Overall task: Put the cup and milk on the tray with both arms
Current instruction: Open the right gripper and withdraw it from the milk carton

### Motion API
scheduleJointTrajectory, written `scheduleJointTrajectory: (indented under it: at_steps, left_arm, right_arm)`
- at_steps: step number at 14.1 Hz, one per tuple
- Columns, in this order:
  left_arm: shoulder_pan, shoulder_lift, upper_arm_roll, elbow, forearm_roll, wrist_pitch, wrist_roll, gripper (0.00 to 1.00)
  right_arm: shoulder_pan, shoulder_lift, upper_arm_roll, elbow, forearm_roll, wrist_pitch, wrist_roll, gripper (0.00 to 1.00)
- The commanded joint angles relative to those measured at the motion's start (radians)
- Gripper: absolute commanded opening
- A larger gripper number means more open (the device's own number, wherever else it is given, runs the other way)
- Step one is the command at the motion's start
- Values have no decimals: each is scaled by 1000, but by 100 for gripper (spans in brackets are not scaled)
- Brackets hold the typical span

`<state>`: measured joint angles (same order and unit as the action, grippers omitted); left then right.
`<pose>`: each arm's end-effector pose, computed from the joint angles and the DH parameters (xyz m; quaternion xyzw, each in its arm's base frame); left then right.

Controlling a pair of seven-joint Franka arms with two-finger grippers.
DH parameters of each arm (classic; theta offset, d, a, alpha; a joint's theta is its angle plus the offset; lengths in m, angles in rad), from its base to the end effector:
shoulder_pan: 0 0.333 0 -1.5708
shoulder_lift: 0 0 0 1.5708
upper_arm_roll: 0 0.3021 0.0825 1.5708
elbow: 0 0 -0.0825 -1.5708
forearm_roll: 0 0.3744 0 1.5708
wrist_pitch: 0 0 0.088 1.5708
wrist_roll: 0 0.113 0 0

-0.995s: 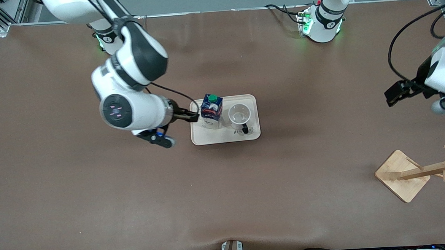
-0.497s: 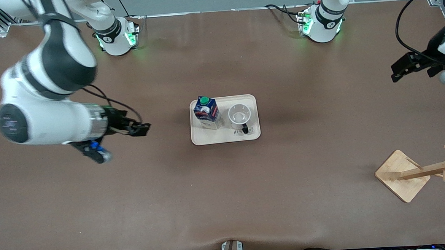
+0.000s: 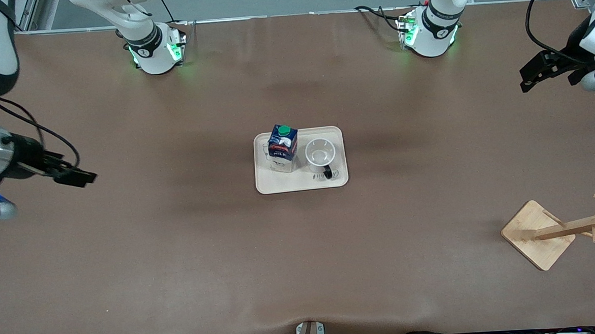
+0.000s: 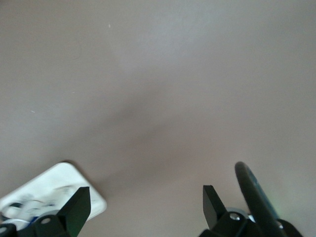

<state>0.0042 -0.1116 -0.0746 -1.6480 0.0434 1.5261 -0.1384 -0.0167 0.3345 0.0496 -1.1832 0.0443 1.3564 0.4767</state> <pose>0.5055 -0.0328 0.6238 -0.9990 -0.0351 0.0026 0.0262 0.6149 0.0204 0.5683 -0.9724 0.2171 0.0853 0.0090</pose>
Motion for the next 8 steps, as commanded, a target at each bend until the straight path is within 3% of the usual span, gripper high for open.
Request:
scheduleJointTrajectory:
  at_steps: [1, 5, 8]
  left_arm:
    - [-16, -25, 12, -7, -17, -1, 8, 100]
    - [-20, -11, 6, 22, -39, -4, -6, 100]
    - [-23, 0, 6, 42, -39, -23, -9, 100]
  right_arm:
    - [-80, -72, 3, -91, -36, 32, -324, 100]
    - [-115, -248, 3, -329, -43, 210, -494, 100]
    - [-143, -261, 4, -342, -38, 150, -486, 100]
